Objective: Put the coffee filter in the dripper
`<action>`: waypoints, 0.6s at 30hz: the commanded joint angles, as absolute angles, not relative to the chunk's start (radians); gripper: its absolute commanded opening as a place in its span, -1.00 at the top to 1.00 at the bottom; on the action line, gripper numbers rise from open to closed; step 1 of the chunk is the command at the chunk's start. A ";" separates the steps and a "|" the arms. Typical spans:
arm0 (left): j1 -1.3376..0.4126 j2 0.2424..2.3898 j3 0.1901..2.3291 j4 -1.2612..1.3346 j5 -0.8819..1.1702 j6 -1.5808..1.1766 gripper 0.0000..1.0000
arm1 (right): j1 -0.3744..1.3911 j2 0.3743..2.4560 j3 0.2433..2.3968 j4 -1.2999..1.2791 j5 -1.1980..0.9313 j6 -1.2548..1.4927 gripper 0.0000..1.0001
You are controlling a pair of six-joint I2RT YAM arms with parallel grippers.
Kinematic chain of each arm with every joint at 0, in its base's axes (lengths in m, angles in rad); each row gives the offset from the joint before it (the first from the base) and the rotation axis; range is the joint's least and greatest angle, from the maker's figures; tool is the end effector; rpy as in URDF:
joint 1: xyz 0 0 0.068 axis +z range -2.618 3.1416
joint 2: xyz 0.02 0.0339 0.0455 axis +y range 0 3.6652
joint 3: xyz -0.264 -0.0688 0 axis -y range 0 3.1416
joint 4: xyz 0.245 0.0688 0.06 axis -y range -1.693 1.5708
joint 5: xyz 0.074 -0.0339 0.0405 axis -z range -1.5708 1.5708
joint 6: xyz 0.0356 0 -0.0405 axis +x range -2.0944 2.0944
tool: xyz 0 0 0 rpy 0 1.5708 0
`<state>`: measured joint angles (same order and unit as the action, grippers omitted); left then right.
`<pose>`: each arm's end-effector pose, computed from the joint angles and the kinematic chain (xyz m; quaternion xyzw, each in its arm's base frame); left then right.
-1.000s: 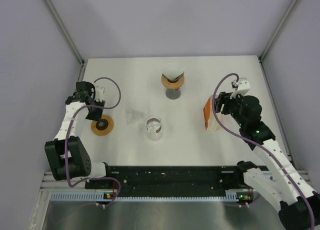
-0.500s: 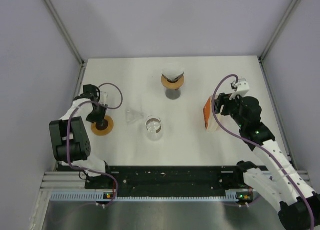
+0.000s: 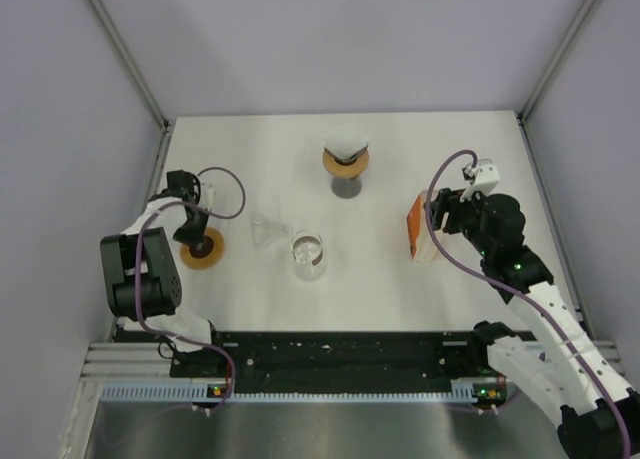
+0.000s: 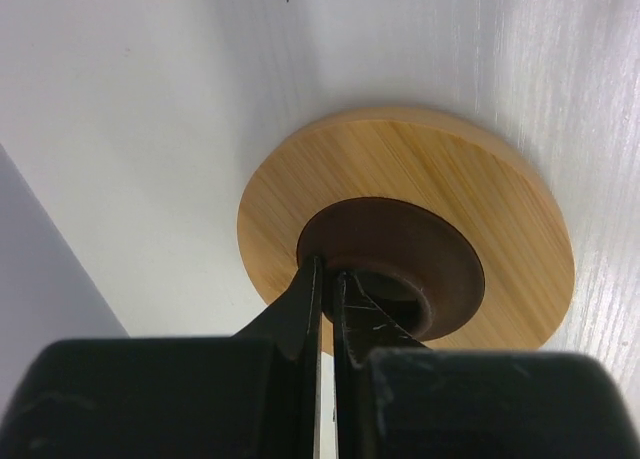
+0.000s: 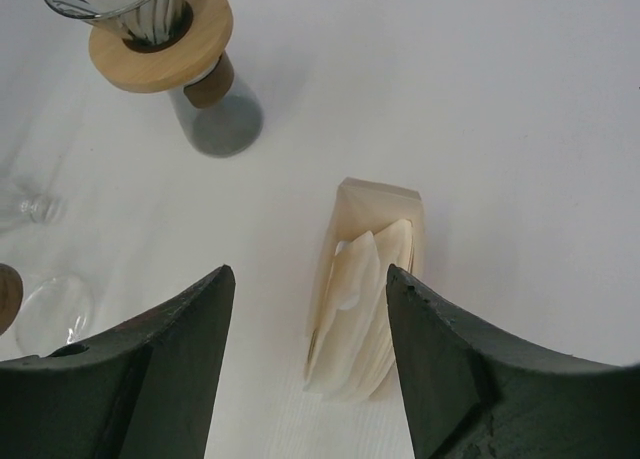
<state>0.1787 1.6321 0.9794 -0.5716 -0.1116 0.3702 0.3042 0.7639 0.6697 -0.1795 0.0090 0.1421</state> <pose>0.2988 0.0580 0.1730 0.0845 0.9799 0.0995 0.1508 0.1761 0.0549 0.3032 -0.0618 0.7946 0.1302 0.5898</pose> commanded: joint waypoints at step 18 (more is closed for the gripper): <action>0.163 1.121 1.348 -0.909 0.549 0.299 1.00 | 0.853 1.228 1.176 0.159 -0.187 0.471 -0.74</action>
<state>0.1963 1.1488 1.2850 -0.8135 0.3943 0.3389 0.7586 1.0668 1.0744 -0.0746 -0.1482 0.3443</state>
